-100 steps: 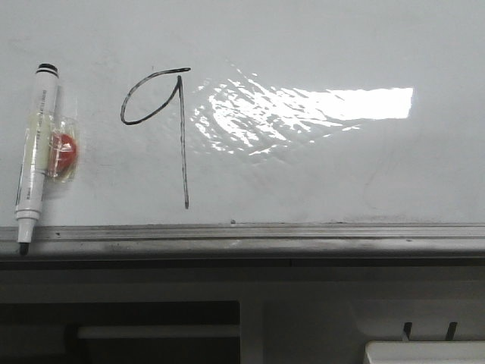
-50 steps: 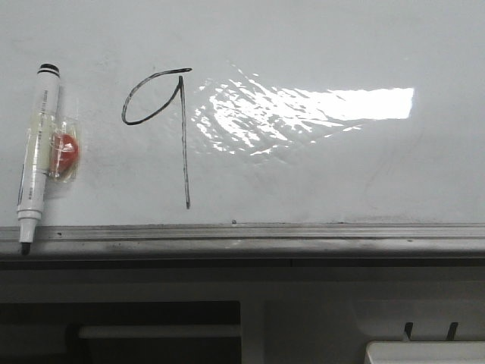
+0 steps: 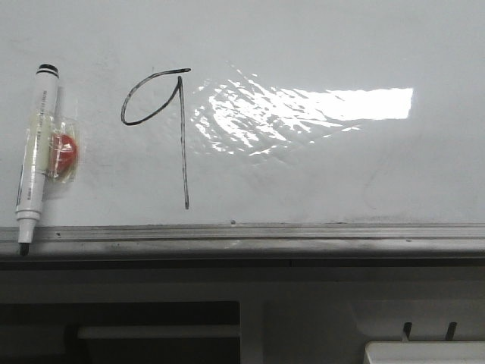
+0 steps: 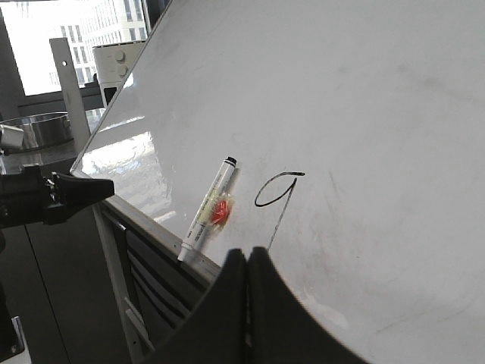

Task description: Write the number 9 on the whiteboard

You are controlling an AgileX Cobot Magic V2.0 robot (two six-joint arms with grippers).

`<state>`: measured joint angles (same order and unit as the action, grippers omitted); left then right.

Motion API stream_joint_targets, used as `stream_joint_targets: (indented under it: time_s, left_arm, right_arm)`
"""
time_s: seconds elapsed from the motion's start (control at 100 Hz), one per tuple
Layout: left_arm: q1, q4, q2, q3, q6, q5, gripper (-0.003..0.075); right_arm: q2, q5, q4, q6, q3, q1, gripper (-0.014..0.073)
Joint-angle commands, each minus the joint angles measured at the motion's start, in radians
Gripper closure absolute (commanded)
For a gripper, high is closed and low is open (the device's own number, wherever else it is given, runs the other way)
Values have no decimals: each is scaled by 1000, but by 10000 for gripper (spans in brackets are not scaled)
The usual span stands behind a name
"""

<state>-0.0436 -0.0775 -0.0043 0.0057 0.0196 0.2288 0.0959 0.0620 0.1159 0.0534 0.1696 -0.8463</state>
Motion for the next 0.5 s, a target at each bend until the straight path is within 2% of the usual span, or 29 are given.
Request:
stream_joint_targets:
  time_s: [0.0, 0.49]
  left_arm:
    - [21, 25, -28, 41, -20, 37, 741]
    - [25, 21, -27, 41, -37, 51, 741]
  right_arm:
    - [11, -84, -9, 10, 26, 1, 664]
    - [11, -84, -9, 10, 26, 1, 664]
